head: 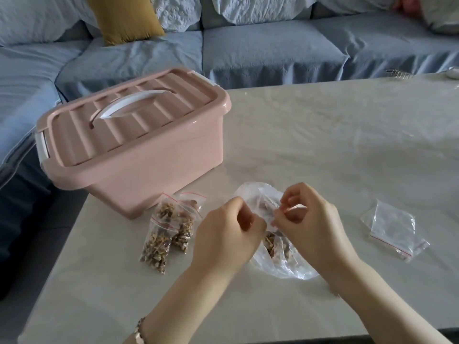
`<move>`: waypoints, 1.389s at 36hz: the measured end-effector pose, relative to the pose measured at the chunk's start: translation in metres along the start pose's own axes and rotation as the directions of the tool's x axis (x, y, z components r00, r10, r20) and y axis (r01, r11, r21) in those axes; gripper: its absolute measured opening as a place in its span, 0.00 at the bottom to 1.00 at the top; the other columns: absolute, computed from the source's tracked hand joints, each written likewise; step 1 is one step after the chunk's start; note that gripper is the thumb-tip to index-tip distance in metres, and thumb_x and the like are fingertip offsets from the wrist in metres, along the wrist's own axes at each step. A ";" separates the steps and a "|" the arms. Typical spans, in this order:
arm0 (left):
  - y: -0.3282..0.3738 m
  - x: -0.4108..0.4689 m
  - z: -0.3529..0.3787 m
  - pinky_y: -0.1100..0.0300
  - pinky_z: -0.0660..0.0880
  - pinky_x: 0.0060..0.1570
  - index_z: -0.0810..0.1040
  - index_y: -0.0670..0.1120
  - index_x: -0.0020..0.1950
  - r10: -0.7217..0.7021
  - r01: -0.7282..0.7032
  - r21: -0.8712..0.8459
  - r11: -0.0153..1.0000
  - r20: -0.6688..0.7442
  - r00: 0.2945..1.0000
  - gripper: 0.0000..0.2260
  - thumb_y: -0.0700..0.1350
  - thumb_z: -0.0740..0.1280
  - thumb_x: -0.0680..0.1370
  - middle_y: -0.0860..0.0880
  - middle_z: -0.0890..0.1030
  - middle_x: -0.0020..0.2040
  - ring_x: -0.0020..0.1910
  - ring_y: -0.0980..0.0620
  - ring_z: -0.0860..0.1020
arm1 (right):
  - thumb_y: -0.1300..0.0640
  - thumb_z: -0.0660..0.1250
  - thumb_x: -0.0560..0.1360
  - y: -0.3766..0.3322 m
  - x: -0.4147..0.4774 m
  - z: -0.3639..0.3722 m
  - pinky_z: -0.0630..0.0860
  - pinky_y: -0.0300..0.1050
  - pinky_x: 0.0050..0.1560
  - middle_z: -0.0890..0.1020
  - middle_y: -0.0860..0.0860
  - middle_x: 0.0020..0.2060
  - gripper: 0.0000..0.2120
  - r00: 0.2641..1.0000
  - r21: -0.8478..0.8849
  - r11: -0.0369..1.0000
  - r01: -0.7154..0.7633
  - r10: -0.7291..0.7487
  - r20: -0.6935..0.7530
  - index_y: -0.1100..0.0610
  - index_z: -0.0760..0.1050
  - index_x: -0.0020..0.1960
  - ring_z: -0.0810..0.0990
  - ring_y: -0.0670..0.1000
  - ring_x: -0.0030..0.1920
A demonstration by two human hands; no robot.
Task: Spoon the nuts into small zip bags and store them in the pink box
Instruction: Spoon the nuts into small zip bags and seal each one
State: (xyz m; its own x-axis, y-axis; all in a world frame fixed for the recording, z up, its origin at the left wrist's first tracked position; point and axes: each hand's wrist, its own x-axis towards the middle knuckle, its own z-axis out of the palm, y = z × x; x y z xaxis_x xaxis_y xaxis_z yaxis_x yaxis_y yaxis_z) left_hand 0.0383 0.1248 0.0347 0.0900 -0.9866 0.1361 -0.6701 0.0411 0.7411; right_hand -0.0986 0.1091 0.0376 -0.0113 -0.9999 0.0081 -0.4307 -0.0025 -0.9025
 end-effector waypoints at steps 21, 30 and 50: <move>-0.035 0.056 0.010 0.64 0.64 0.56 0.64 0.49 0.54 0.425 -0.401 0.217 0.890 -0.074 0.902 0.21 0.55 0.63 0.65 0.55 0.68 0.46 0.47 0.57 0.66 | 0.62 0.66 0.74 -0.032 0.053 0.006 0.72 0.31 0.46 0.76 0.43 0.41 0.12 0.932 -0.219 0.943 0.249 -0.172 0.320 0.47 0.82 0.50 0.76 0.42 0.40; -0.029 0.050 0.014 0.59 0.66 0.47 0.64 0.46 0.48 0.515 -0.475 0.327 0.817 -0.044 0.856 0.16 0.45 0.64 0.63 0.48 0.70 0.43 0.42 0.51 0.65 | 0.60 0.61 0.74 -0.043 0.034 -0.001 0.76 0.47 0.43 0.83 0.54 0.38 0.12 0.943 -0.165 0.977 0.135 -0.076 0.324 0.50 0.81 0.48 0.78 0.51 0.35; 0.004 0.031 0.006 0.59 0.67 0.48 0.74 0.46 0.38 0.633 -0.499 0.492 0.714 -0.147 0.761 0.08 0.50 0.63 0.67 0.53 0.76 0.35 0.39 0.51 0.75 | 0.69 0.58 0.61 -0.038 0.010 -0.033 0.72 0.37 0.42 0.83 0.57 0.47 0.28 0.757 0.368 0.905 -0.211 -0.086 0.647 0.58 0.75 0.59 0.77 0.50 0.43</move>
State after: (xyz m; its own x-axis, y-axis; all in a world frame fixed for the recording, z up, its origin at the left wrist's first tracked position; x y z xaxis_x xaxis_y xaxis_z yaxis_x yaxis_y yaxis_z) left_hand 0.0337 0.0936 0.0382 -0.2475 -0.7012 0.6686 -0.8854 0.4439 0.1379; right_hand -0.1126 0.0999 0.0860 0.6129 -0.7657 -0.1948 -0.0555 0.2042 -0.9774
